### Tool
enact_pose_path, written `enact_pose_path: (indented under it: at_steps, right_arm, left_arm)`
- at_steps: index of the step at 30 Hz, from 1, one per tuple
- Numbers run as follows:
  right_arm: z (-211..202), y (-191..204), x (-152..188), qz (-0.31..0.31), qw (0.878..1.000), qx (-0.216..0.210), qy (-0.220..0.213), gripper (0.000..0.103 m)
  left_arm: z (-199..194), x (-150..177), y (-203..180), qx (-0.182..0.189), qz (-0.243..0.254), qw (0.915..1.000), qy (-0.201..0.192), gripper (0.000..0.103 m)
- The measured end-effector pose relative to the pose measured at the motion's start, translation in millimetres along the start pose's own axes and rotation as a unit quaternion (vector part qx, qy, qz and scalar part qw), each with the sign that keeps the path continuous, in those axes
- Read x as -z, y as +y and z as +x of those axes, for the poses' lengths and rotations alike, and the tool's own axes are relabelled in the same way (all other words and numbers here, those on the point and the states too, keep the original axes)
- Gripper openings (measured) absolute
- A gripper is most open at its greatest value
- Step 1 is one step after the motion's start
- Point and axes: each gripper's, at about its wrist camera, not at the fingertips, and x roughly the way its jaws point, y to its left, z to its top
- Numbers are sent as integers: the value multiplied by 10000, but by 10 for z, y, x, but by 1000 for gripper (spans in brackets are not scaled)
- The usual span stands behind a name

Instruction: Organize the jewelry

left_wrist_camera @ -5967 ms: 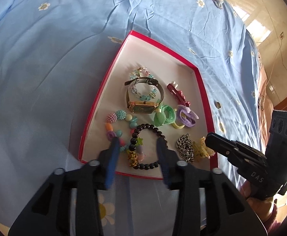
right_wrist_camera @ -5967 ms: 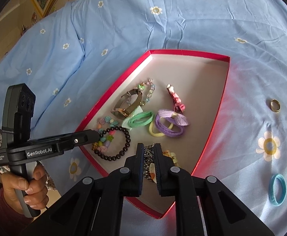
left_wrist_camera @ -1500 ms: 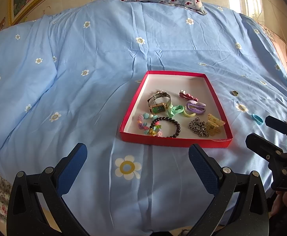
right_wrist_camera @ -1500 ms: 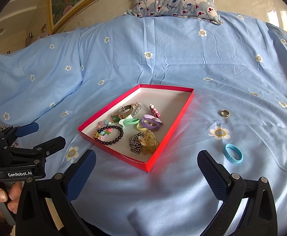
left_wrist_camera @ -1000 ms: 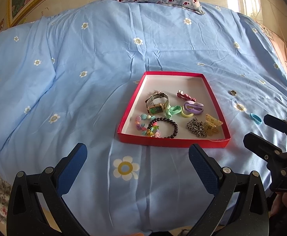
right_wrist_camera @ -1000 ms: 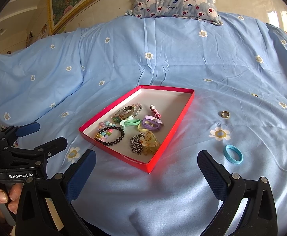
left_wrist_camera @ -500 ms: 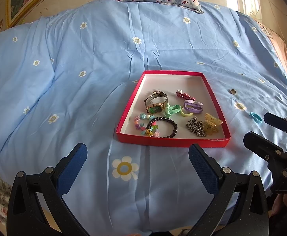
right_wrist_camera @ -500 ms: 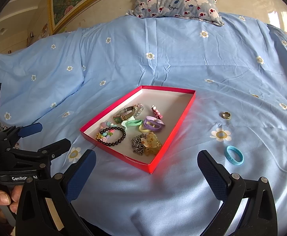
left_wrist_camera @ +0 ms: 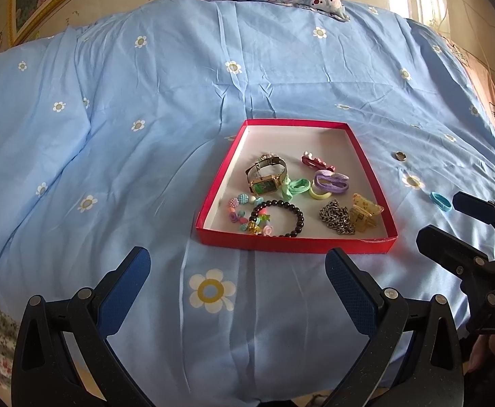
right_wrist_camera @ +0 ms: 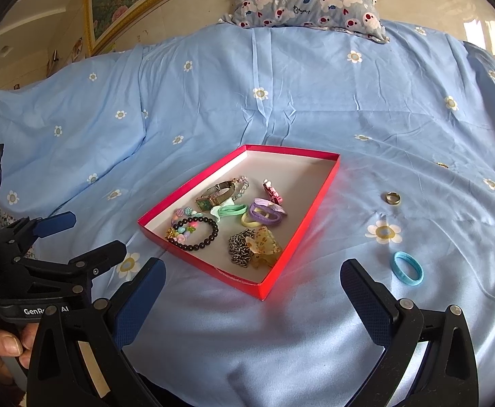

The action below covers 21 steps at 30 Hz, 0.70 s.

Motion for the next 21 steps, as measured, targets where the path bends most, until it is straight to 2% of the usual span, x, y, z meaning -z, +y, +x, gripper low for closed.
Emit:
enact_pose_path:
  at_steps: [21]
  right_arm:
    - [62,-65,-22,49,10000,-6,76,103]
  left_arm:
    - [47,-15,-40,21,24,10000,18,103]
